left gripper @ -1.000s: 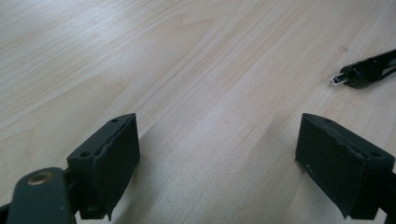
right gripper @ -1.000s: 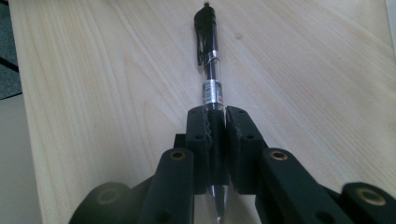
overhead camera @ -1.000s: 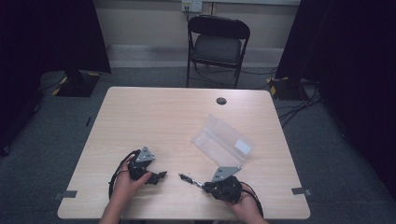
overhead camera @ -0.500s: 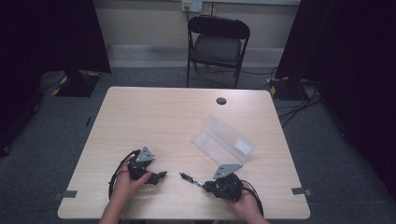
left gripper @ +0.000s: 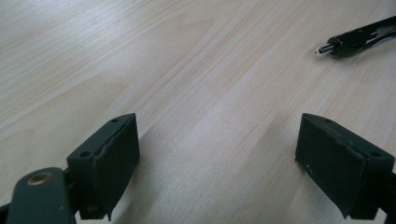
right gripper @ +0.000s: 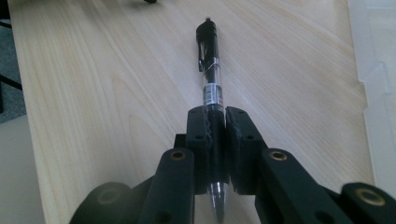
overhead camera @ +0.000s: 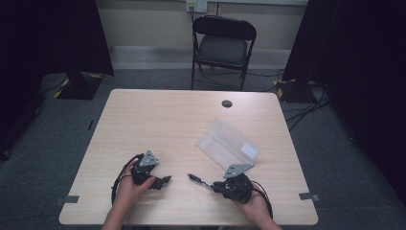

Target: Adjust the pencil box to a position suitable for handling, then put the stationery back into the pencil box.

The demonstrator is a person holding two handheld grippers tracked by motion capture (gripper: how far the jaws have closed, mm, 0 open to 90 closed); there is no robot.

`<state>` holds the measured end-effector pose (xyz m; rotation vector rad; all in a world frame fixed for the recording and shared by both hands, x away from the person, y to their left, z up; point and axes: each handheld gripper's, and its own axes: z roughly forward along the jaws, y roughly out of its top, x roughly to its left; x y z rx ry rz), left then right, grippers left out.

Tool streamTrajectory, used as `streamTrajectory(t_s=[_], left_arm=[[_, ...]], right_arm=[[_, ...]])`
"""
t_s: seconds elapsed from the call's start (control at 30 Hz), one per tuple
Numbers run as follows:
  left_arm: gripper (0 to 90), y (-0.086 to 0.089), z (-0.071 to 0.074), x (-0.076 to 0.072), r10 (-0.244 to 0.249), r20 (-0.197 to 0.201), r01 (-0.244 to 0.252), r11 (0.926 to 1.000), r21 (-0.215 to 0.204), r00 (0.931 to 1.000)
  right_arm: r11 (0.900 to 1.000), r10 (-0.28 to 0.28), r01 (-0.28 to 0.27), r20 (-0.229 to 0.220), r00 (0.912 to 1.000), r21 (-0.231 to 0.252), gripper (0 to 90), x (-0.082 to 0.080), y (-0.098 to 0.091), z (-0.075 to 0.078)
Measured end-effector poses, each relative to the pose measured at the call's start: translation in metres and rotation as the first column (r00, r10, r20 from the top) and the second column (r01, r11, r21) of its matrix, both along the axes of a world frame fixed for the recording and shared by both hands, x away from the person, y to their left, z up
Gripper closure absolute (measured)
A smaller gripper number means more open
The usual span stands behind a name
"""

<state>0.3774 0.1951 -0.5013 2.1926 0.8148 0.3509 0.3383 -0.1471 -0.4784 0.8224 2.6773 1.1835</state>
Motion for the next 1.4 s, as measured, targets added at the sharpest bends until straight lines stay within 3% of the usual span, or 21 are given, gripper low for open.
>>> streamTrajectory(t_s=[1.1,1.4], left_arm=[[13.4,0.000,0.000,0.000,0.000,0.000,0.000,1.0000,-0.001,1.0000],[13.4,0.000,0.000,0.000,0.000,0.000,0.000,1.0000,0.000,1.0000]], right_arm=[[0.9997,0.021,-0.021,-0.010,0.9997,0.015,80.5,0.004,-0.003,0.013],[0.9993,0.000,0.000,-0.010,0.9999,0.038,80.5,0.011,-0.012,0.022]])
